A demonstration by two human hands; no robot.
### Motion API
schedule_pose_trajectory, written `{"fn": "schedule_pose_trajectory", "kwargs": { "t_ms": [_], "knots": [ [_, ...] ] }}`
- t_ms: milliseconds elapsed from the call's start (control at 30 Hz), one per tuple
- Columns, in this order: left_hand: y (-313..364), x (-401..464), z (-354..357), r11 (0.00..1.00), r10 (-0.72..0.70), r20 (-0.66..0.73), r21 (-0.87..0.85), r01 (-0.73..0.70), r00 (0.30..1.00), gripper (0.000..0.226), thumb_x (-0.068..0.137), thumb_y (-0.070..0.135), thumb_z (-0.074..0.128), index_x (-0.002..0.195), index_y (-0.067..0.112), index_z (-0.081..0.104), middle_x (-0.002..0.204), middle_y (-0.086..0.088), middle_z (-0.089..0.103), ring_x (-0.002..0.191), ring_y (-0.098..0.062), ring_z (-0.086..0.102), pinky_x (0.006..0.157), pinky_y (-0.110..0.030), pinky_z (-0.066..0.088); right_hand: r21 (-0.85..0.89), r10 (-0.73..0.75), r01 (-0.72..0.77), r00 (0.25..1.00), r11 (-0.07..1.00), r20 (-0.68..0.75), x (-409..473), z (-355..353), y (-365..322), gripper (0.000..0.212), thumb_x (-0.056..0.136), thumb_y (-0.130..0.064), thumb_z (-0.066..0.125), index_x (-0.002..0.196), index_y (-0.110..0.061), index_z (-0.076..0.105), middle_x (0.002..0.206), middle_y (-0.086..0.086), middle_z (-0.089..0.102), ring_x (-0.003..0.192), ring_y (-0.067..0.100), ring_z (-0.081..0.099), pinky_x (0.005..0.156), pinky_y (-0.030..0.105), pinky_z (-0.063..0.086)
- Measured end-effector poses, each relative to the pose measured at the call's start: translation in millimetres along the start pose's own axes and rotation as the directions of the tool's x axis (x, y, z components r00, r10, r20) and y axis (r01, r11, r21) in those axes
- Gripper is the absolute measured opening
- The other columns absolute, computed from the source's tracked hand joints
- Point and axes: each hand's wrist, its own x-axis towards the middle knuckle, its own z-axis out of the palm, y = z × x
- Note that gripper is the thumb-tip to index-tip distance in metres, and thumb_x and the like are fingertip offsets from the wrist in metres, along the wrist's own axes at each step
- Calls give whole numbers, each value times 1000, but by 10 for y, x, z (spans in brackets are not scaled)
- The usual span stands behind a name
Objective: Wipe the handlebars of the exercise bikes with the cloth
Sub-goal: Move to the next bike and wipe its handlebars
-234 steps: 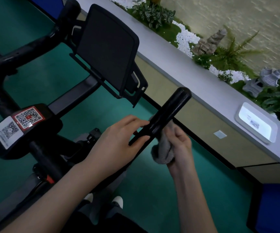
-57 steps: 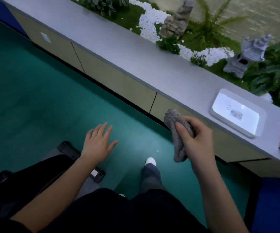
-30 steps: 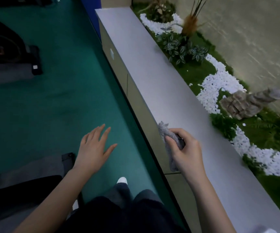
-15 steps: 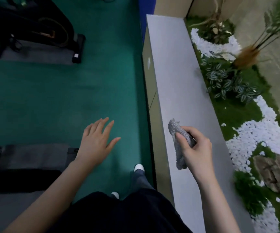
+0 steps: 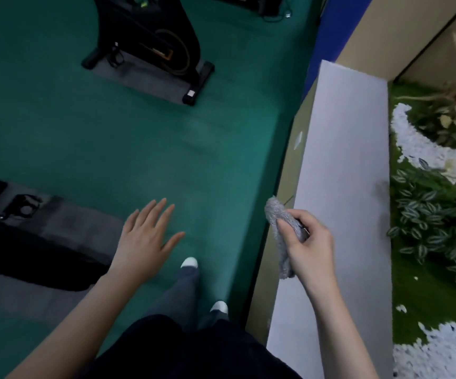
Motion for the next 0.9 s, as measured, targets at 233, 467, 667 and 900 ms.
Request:
{"fn": "schedule_pose_trajectory", "kwargs": {
  "t_ms": [233, 467, 667, 900],
  "knots": [
    [-463, 811, -133, 991, -132, -45, -2, 132, 990, 83, 84, 65, 11, 140, 12, 43, 148, -5, 40, 138, -24, 33, 112, -43, 24, -42, -119, 126, 984, 991, 133, 1024, 752, -490, 11, 85, -15, 67, 93, -22, 69, 90, -7, 69, 86, 9, 63, 78, 21, 45],
    [-937, 1843, -425, 982, -191, -104, -29, 189, 976, 68, 92, 58, 32, 141, 11, 40, 148, -8, 39, 139, -25, 32, 113, -42, 21, -45, -196, 208, 961, 977, 193, 2039, 1351, -973, 11, 85, -13, 67, 91, -22, 68, 87, -9, 68, 81, 2, 62, 75, 15, 44],
    [-1190, 2282, -590, 954, -299, -110, -56, 295, 948, 62, 91, 46, 50, 141, 11, 41, 149, -9, 37, 138, -26, 34, 111, -44, 24, -26, -234, 250, 932, 968, 278, 2736, 1753, -1219, 20, 84, -13, 66, 85, -33, 64, 84, -19, 66, 78, -4, 60, 72, 9, 43],
    [-1418, 2900, -713, 864, -503, -98, -76, 498, 859, 64, 93, 50, 43, 144, 14, 35, 153, -7, 30, 140, -25, 28, 112, -42, 20, 8, -274, 300, 858, 954, 435, 3888, 2261, -1418, 19, 84, -11, 67, 86, -30, 65, 79, -20, 66, 71, -9, 59, 70, 7, 43]
  ]
}}
